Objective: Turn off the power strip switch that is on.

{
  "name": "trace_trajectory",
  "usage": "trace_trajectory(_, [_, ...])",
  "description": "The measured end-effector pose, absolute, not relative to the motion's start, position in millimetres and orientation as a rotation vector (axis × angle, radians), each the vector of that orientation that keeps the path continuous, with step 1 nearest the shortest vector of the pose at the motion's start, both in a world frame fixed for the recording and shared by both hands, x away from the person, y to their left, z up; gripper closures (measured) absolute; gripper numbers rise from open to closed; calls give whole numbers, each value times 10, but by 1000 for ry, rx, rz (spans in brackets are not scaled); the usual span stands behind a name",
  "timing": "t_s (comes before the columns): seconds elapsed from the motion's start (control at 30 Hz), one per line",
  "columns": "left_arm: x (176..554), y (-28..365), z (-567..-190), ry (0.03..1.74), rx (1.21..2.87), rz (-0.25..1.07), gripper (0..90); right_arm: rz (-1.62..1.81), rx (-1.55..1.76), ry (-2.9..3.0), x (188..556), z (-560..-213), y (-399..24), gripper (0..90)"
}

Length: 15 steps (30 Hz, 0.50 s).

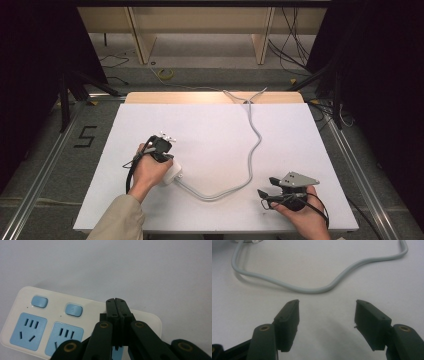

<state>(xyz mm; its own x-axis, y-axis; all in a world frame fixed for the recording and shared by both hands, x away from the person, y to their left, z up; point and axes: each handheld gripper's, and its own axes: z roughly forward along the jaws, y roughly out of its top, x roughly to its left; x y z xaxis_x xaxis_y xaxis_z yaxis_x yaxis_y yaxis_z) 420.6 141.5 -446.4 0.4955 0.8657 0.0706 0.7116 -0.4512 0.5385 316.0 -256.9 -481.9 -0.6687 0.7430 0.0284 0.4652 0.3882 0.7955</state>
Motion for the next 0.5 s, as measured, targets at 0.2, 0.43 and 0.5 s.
trace_trajectory(0.2, [4209, 1422, -4461, 1307, 2299, 464, 898, 1168, 1055, 2319, 3159, -4819, -2573, 376])
trace_trajectory(0.43, [4215, 1427, -4463, 1309, 2296, 453, 898, 1168, 1055, 2320, 3159, -4819, -2574, 376])
trace_trajectory(0.5, [4213, 1423, -4464, 1305, 2302, 456, 899, 1167, 1054, 2321, 3157, -4818, -2574, 376])
